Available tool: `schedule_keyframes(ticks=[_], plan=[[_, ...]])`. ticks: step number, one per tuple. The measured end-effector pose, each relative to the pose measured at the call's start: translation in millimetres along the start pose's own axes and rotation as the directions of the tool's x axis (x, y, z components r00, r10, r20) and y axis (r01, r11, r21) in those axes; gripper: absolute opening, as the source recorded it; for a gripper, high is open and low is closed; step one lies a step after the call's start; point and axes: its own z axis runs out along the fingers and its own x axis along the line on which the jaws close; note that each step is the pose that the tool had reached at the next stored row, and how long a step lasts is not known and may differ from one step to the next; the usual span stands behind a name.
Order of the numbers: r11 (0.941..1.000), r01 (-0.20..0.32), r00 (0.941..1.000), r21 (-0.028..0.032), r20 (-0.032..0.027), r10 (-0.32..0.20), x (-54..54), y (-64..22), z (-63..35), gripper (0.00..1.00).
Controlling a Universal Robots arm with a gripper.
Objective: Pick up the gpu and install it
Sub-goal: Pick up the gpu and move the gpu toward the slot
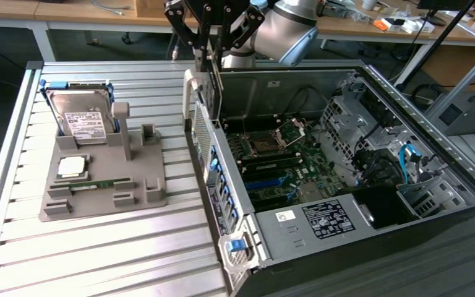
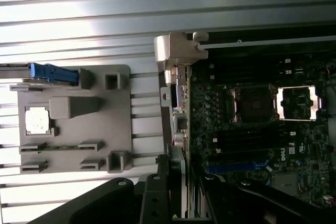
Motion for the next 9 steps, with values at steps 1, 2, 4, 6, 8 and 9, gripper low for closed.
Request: schedule_keyframes(ticks=[1, 2, 4, 6, 8, 9], plan=[[1.0000, 0.000, 1.0000, 0.0001, 0.0000, 0.000, -0.8, 0.1, 0.0, 0.27], [1.0000, 0.000, 1.0000, 0.0001, -0.0001, 0.000, -1.2, 0.1, 0.0, 0.27], [1.0000, 0.000, 1.0000, 0.0000, 0.0000, 0.000, -2.1, 0.2, 0.1, 0.27], [1.0000, 0.000, 1.0000, 0.0000, 0.0000, 0.000, -3.1, 0.2, 0.1, 0.27], [1.0000, 0.000, 1.0000, 0.0000, 0.0000, 0.000, -4.0, 0.3, 0.1, 0.27], [1.0000, 0.000, 1.0000, 0.0000, 0.0000, 0.000, -4.4, 0.3, 0.1, 0.27]])
